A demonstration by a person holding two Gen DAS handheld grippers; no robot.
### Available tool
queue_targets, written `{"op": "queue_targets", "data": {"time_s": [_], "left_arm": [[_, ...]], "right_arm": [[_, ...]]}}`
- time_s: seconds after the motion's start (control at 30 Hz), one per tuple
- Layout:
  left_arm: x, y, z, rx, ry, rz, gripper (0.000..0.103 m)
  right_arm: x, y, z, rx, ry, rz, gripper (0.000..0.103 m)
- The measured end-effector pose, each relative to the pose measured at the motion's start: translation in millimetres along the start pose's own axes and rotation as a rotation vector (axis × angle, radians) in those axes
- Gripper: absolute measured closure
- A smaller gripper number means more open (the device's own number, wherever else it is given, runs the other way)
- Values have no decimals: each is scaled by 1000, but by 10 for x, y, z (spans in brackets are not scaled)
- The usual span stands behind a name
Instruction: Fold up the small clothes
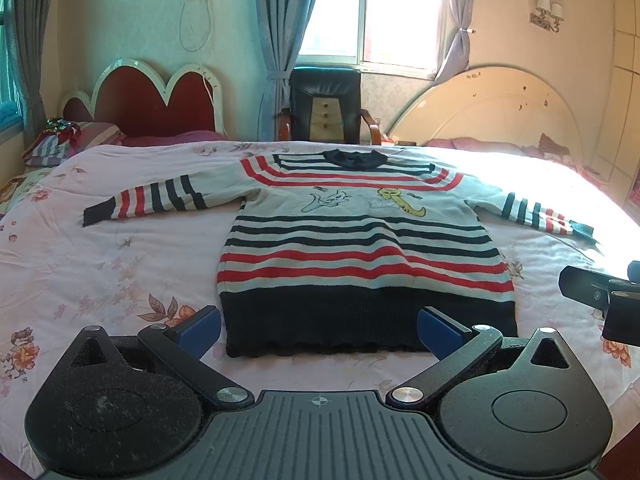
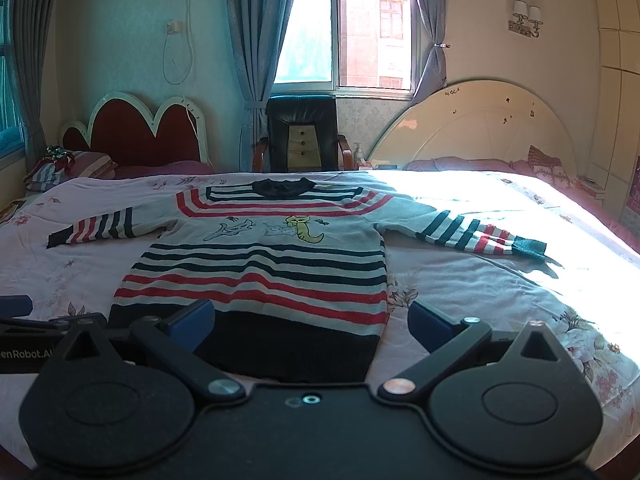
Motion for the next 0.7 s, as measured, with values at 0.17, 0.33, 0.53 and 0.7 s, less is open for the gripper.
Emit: {"op": "queue_targets", "data": {"time_s": [0.17,0.33,0.53,0.7], "left_arm": [[-1,-1,-1,-2,1,0,0],[0,-1,1,-4,0,2,0],[-6,-1,-3,-4,-2,3,0],[-11,20,-1,-4,-3,7,0]], "right_arm": [[0,0,-1,-1,0,-1,1],[-2,0,-3,-1,0,0,1],[3,0,-6,-3,-2,2,1],[-2,-6,-10,-4,-3,3,1]]}}
Point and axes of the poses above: each gripper's, at about its wrist camera, not at the fingertips, and z roughly the way its jaws point, y to its right, x to its top, the point moved 1 cm from there along z, roughly the way its jaws point, and after that the axes turned 4 degrees about -y, right-handed, at the moved point
